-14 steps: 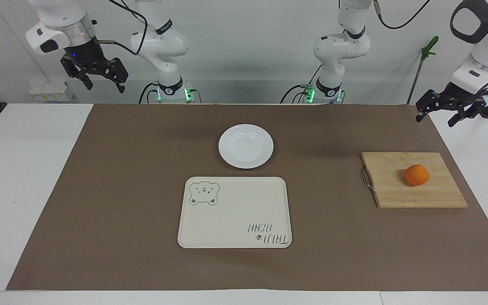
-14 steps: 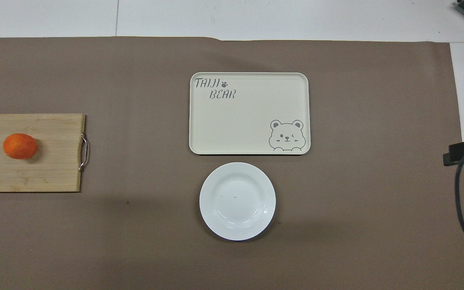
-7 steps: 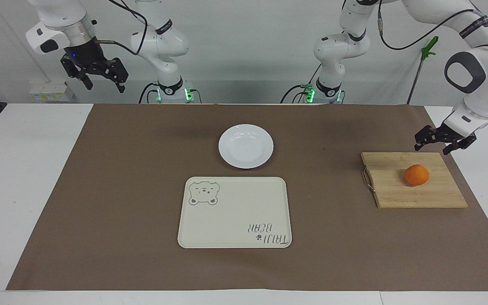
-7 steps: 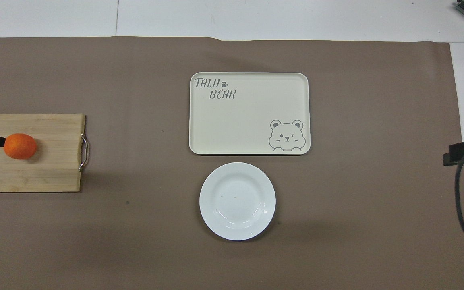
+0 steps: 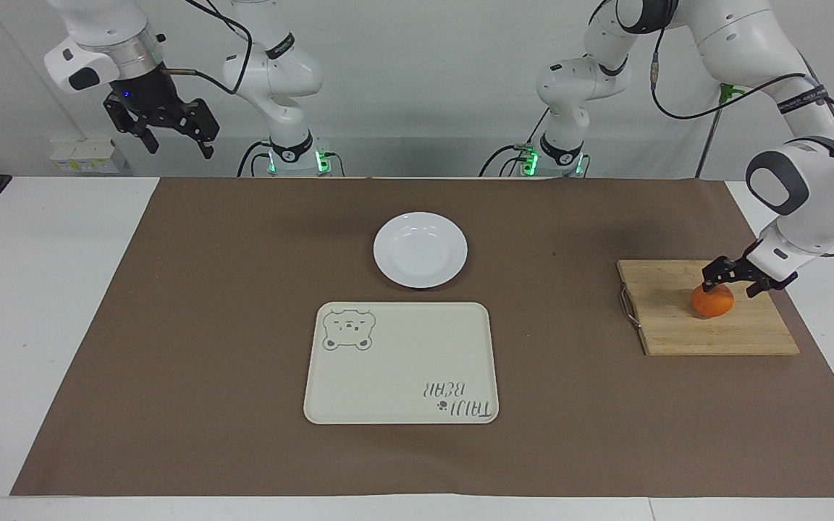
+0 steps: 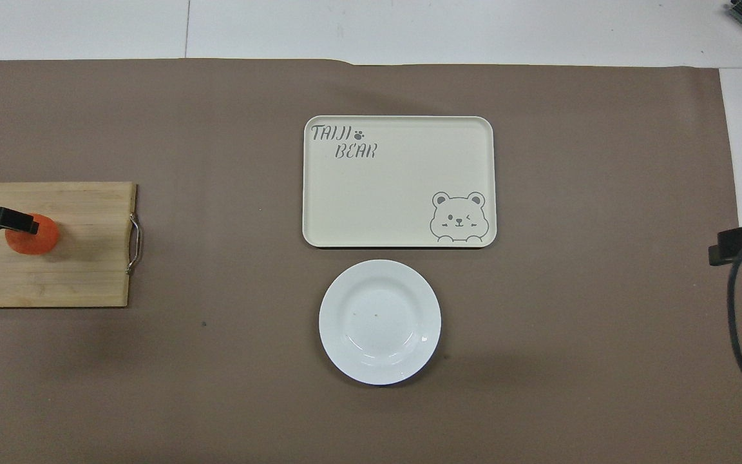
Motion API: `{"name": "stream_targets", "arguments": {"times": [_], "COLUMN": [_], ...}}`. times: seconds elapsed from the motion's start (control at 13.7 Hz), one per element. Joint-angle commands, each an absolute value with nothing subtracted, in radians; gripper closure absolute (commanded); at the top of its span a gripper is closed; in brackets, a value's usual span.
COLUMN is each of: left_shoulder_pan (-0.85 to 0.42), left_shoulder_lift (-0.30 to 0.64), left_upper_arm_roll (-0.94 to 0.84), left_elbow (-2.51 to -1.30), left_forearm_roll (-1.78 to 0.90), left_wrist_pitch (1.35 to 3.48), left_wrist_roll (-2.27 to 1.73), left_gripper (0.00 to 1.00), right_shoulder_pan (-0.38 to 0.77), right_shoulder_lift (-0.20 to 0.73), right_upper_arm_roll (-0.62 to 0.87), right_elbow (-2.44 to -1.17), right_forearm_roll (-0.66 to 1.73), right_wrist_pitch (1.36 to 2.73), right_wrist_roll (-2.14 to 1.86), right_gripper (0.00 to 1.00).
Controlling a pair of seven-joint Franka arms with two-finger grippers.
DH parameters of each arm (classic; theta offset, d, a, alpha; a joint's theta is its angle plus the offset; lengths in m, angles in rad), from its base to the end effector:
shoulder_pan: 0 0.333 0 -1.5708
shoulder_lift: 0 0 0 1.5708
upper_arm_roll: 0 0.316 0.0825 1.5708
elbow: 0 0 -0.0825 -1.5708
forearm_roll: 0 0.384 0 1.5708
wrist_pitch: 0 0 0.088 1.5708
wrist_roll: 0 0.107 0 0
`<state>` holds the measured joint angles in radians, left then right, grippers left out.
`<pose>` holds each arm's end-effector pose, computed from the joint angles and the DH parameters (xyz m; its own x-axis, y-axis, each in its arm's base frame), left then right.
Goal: Place orange and plate with both arms
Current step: 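Reach the left gripper to the orange and close on it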
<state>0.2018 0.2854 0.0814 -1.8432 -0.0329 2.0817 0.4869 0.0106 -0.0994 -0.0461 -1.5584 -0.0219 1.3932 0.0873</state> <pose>0.5970 0.1690 0.3692 0.9813 -0.1889 -0.0382 -0.1880 -0.9818 0.0259 0.5035 -0.0219 0.6679 0.9900 -0.1257 -0.0641 -0.1245 -0.9920 0.0229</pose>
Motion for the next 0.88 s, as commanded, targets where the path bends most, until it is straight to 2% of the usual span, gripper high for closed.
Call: {"name": "stream_targets", "arguments": {"times": [0.0, 0.37, 0.44, 0.51, 0.58, 0.66, 0.73, 0.8], "left_shoulder_pan": [0.215, 0.212, 0.207, 0.201, 0.201, 0.201, 0.198, 0.187], "left_shoulder_lift": [0.262, 0.268, 0.268, 0.267, 0.267, 0.268, 0.267, 0.262], "left_upper_arm_roll": [0.074, 0.074, 0.074, 0.074, 0.074, 0.074, 0.074, 0.074], "left_elbow": [-1.951, -2.000, -2.000, -2.002, -2.002, -1.999, -1.993, -1.985], "left_forearm_roll": [-0.051, -0.132, -0.132, -0.132, -0.132, -0.132, -0.132, -0.130], "left_wrist_pitch": [2.193, 2.281, 2.281, 2.281, 2.280, 2.276, 2.275, 2.275], "left_wrist_roll": [0.497, 0.499, 0.499, 0.499, 0.500, 0.503, 0.505, 0.506], "left_gripper": [0.00, 0.00, 0.05, 0.24, 0.54, 0.79, 0.94, 1.00], "right_shoulder_pan": [-0.003, -0.002, -0.003, -0.002, -0.002, -0.002, -0.002, -0.002], "right_shoulder_lift": [-0.121, -0.121, -0.121, -0.121, -0.121, -0.121, -0.121, -0.121], "right_upper_arm_roll": [-0.041, -0.041, -0.041, -0.041, -0.041, -0.041, -0.041, -0.041], "right_elbow": [-1.578, -1.578, -1.578, -1.578, -1.578, -1.578, -1.578, -1.578], "right_forearm_roll": [-0.002, -0.002, -0.002, -0.002, -0.002, -0.002, -0.002, -0.002], "right_wrist_pitch": [1.393, 1.393, 1.393, 1.393, 1.393, 1.393, 1.393, 1.393], "right_wrist_roll": [0.064, 0.064, 0.064, 0.064, 0.064, 0.064, 0.064, 0.064], "right_gripper": [0.00, 0.00, 0.00, 0.00, 0.00, 0.00, 0.00, 0.00]}}
